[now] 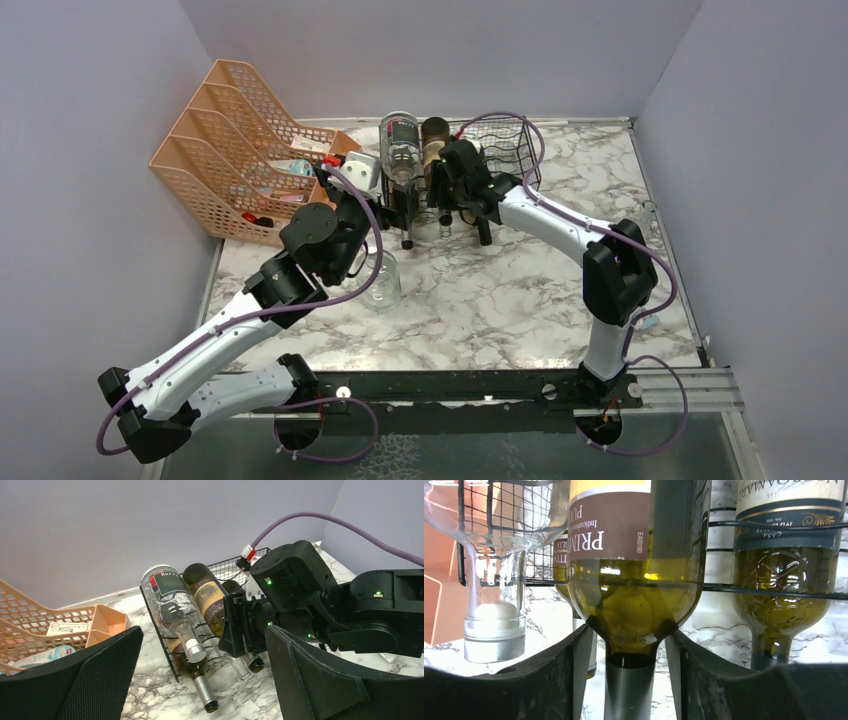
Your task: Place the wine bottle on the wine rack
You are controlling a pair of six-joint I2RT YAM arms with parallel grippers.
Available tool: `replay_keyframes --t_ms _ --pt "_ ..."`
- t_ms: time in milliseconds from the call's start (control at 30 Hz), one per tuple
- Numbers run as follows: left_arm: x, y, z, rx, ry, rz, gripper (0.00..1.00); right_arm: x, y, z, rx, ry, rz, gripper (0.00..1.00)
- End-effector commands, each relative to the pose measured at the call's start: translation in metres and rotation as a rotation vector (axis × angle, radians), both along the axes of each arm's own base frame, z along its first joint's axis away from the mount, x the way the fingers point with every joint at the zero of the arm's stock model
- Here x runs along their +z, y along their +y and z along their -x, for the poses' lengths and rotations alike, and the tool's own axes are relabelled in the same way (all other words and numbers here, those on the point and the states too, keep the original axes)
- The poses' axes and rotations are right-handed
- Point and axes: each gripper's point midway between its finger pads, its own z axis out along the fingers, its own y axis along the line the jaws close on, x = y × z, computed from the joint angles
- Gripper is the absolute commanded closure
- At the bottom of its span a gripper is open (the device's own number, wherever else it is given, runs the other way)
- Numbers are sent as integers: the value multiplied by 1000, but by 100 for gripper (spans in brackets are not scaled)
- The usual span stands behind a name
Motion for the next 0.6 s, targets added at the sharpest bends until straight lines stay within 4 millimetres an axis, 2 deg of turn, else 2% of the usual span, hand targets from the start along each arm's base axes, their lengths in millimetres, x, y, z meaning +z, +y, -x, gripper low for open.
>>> replay_keyframes --t_ms 0,167,367,500,567 --pt "8 5 0 18 -24 26 1 24 1 -21 -14 -96 -7 39" --pt "5 10 -3 51 -7 2 1 30 -8 -17 -23 -101 11 30" --pt "11 8 3 12 -21 19 1 66 -23 -2 -6 -170 2 21" --pt "13 6 9 -22 -19 31 1 84 -50 14 -20 -202 45 21" --pt "14 3 12 -49 -19 36 1 94 -73 23 -52 -232 87 21"
